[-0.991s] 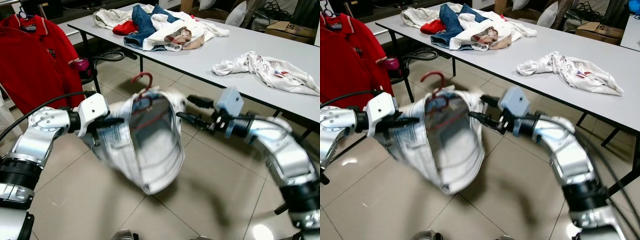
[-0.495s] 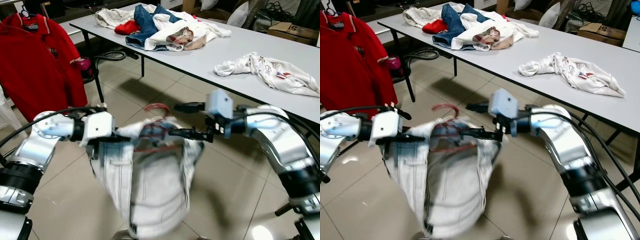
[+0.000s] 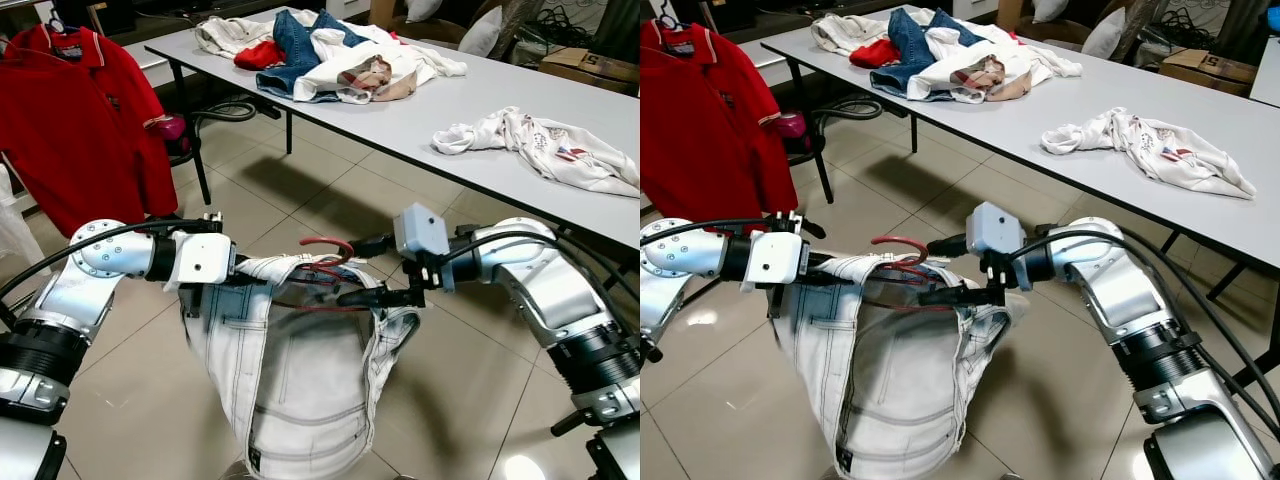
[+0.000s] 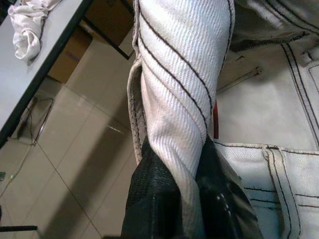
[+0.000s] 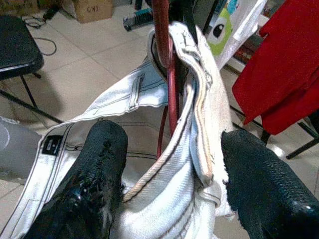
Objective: Hang hanger
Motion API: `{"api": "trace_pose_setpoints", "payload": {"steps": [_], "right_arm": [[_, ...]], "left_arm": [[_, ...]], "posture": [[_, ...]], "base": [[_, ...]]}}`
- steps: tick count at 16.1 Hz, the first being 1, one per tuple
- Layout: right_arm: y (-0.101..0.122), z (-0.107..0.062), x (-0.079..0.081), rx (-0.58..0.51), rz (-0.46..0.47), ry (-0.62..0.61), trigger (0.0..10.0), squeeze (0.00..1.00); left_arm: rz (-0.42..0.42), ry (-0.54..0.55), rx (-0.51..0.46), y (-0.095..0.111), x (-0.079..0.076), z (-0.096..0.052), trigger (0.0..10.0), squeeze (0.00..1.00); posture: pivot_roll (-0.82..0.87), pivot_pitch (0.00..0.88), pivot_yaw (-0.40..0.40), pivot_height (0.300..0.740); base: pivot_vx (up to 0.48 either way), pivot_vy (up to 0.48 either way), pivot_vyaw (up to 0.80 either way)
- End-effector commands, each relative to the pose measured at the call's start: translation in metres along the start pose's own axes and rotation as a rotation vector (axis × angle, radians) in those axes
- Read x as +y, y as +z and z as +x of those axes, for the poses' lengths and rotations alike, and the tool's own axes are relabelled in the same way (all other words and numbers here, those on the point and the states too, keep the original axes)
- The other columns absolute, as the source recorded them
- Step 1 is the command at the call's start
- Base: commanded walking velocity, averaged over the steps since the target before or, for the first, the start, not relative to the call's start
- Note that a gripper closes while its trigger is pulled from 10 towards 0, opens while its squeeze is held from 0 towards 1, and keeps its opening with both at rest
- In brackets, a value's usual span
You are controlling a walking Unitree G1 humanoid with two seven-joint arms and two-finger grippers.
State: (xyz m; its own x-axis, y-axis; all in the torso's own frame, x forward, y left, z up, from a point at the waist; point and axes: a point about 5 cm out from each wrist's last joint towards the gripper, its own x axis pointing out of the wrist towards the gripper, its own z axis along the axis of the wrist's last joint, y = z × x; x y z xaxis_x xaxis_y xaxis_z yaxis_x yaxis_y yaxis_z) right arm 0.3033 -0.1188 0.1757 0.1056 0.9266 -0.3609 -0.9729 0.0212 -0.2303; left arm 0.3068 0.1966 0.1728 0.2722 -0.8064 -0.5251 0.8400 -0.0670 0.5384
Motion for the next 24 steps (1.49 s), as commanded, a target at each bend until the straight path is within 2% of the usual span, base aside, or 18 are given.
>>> {"api": "trace_pose_setpoints", "payload": {"steps": [1, 6, 7, 9, 11, 15, 24], "right_arm": [[-0.002, 0.005, -0.001, 0.039, -0.004, -0.005, 10.0, 0.00], [-0.006, 0.013, -0.011, 0.083, 0.015, -0.121, 10.0, 0.00], [-0.005, 0.014, -0.014, 0.065, 0.032, -0.146, 0.2, 0.00], [-0.004, 0.013, -0.014, 0.058, 0.037, -0.143, 0.0, 0.00], [-0.002, 0.013, -0.009, 0.033, 0.047, -0.103, 0.0, 0.00], [0.000, 0.015, -0.004, 0.014, 0.059, -0.066, 0.0, 0.00], [0.002, 0.015, -0.005, 0.007, 0.063, -0.056, 0.0, 0.00]], "left_arm": [[0.093, 0.043, -0.046, 0.018, 0.014, -0.002, 0.0, 0.00], [0.161, 0.080, -0.076, 0.027, 0.021, 0.000, 0.0, 0.00], [0.167, 0.102, -0.073, 0.027, 0.024, -0.003, 0.0, 0.00], [0.170, 0.110, -0.067, 0.027, 0.026, -0.004, 0.0, 0.00], [0.149, 0.199, -0.072, 0.025, 0.034, -0.010, 0.0, 0.00], [0.140, 0.264, -0.068, 0.024, 0.040, -0.013, 0.0, 0.00], [0.127, 0.268, -0.083, 0.023, 0.041, -0.012, 0.0, 0.00]], "posture": [[-0.06, 0.000, 0.003, 0.740], [-0.06, 0.000, 0.001, 0.740], [-0.06, 0.000, 0.001, 0.740], [-0.06, 0.000, -0.002, 0.740], [-0.06, 0.000, -0.008, 0.740], [-0.06, 0.000, -0.013, 0.740], [-0.05, 0.000, -0.013, 0.740]], "base": [[0.000, 0.000, 0.00], [0.000, 0.000, 0.00], [0.000, 0.000, 0.00], [0.000, 0.000, 0.00], [0.000, 0.000, 0.00], [0.000, 0.000, 0.00], [0.000, 0.000, 0.00]]}}
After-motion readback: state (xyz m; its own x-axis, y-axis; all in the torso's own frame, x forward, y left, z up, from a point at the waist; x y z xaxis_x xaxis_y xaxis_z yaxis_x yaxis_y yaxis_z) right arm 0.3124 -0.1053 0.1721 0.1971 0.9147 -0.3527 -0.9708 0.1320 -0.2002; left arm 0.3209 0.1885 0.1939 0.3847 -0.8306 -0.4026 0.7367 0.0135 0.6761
